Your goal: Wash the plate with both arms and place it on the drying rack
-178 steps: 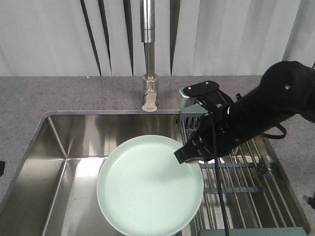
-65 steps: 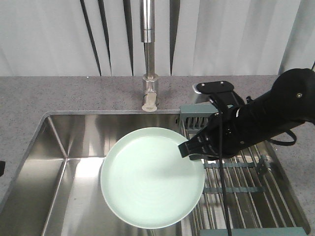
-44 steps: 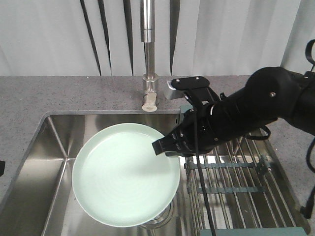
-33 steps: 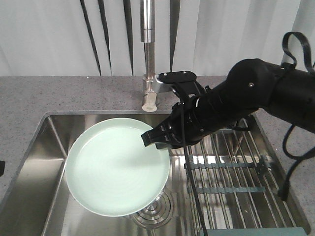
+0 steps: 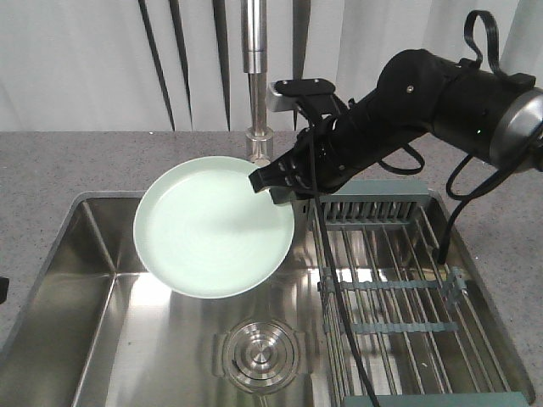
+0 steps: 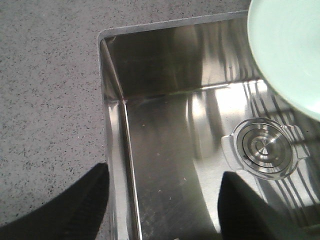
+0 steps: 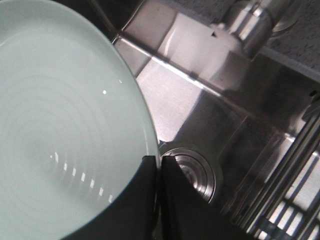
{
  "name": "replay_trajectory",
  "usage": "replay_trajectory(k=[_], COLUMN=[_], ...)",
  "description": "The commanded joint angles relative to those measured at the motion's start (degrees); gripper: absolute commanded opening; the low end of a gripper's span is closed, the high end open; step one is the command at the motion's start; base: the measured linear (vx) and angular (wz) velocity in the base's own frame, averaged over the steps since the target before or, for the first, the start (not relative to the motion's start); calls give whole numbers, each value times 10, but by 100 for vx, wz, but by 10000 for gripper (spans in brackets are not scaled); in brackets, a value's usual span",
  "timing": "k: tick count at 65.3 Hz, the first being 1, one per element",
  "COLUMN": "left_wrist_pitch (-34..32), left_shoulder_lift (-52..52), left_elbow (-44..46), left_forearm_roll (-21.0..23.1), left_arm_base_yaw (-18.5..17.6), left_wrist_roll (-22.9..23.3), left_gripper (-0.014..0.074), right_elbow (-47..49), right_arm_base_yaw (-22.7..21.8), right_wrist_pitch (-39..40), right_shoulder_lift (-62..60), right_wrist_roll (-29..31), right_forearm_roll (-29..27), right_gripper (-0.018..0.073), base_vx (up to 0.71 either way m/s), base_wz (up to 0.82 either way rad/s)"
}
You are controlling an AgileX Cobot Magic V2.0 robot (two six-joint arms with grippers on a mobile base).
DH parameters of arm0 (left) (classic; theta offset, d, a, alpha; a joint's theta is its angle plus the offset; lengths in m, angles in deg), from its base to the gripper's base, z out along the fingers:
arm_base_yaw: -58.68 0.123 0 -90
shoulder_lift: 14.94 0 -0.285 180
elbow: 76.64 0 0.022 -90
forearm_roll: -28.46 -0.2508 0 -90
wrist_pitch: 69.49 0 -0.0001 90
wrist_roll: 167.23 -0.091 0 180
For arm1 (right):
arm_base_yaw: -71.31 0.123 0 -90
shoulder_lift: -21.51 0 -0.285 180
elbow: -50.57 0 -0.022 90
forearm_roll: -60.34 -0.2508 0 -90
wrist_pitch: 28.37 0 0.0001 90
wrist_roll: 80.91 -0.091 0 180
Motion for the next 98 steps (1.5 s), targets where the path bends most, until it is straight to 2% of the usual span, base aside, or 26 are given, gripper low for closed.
replay_trajectory(k=[1,14,31,41,64,80,98], left_wrist_pitch=[-36,-36,-36,-36,-36,-36,-36], left_shoulder_lift=[-1,-1,-1,-1,-1,-1,-1], left_elbow=[15,15,15,15,15,15,15], left_forearm_roll=[0,0,0,0,0,0,0], left_arm_base_yaw=[-3,-3,-3,-3,-3,-3,-3], left_wrist_roll=[5,5,5,5,5,5,5], left_gripper=[440,440,440,440,440,440,440], right_elbow=[27,26,18,-47,-195,-264,-294], right_arm_base_yaw=[-22,-60,-83,-102,-106,-80,-12], right_wrist_pitch=[19,10,0,24,69,85,107], right_shoulder_lift=[-25,-28,-54,-92,-204,-254,-260], right_wrist_roll=[15,17,4,6,2,-19,-56], right_forearm_roll=[-11,-11,19,17,12,8,9], right_gripper=[-4,-2,-1,-1,-1,-1,-1], base_vx=[0,0,0,0,0,0,0], base_wz=[0,0,0,0,0,0,0])
